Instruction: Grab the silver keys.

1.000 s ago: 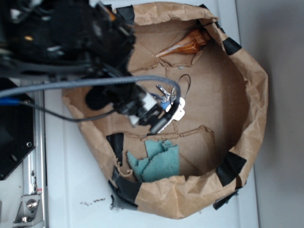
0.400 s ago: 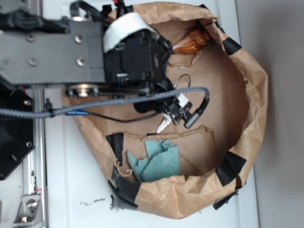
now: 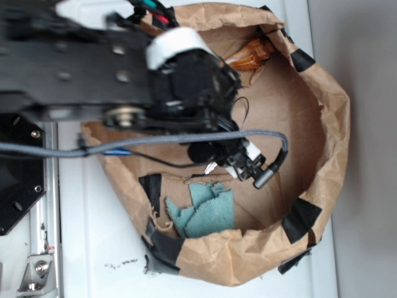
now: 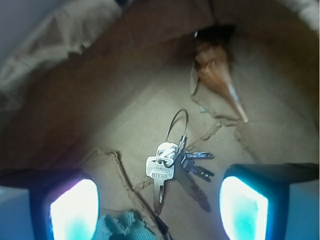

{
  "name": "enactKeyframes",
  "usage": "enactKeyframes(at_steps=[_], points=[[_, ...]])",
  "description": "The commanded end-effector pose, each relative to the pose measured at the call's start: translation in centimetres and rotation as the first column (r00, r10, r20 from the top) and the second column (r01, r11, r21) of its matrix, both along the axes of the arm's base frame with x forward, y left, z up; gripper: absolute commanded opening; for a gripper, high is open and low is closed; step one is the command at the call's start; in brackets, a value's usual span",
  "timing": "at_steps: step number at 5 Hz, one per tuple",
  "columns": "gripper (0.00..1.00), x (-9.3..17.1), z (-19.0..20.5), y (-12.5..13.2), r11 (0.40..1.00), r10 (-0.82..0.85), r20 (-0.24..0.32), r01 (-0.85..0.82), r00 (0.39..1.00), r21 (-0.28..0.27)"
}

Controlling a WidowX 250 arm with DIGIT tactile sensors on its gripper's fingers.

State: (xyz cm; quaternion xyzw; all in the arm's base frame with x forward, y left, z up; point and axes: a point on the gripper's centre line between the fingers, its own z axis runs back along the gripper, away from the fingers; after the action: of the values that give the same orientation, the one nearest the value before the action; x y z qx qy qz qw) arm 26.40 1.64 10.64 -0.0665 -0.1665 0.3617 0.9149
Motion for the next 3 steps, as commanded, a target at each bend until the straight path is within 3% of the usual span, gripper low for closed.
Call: enactKeyframes(at_steps=[1,2,3], points=[[1.0,1.8,0.0,1.3,0.998,0.045,0.033,-0.046,0.998,0.031],[1.0,2.0,-0.6,1.7,0.997,0.048,0.046,-0.051,0.998,0.065],[1.0,1.0,-1.6,2.4,0.995,0.047,0.015,-0.048,0.999,0.091]])
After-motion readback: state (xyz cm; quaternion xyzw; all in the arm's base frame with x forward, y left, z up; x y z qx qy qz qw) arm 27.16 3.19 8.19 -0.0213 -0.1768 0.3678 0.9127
